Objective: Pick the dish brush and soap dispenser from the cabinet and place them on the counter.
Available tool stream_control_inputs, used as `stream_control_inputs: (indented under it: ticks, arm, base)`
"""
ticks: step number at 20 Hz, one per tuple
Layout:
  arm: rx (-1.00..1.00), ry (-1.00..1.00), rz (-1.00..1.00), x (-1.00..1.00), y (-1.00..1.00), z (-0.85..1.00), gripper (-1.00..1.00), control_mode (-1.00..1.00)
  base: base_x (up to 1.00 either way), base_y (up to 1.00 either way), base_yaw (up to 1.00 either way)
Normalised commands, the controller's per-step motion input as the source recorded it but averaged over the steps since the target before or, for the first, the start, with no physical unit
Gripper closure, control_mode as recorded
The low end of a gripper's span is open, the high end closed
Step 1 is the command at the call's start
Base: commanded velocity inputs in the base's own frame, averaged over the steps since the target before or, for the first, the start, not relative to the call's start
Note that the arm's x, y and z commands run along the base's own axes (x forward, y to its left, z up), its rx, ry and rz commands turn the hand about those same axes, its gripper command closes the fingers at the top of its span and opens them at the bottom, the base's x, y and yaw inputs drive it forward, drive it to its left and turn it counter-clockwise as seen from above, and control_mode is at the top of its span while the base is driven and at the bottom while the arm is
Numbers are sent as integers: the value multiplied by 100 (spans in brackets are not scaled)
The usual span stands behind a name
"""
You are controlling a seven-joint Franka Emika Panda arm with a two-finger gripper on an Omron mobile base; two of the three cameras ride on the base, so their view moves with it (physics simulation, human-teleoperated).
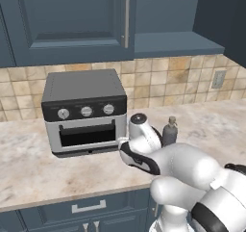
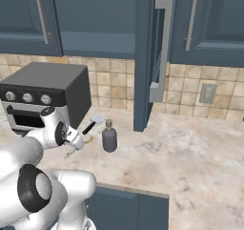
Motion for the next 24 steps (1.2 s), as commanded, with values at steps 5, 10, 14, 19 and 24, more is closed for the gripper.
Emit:
stream_control_inputs:
  ticks: [5, 10, 14, 19, 24]
  arm:
    - [0, -8, 0, -19, 0, 40, -100, -100]
    - [0, -4, 0, -25, -1, 44, -100, -100]
    - [0, 0, 2, -29, -2, 40, -100, -100]
    - [0, 2, 7, -37, 0, 38, -100, -100]
    - [0, 8, 6, -26, 0, 45, -100, -100]
  base:
    - [0, 0, 0]
    - [0, 0, 0]
    - [0, 0, 0]
    - [0, 0, 0]
    - [0, 0, 0]
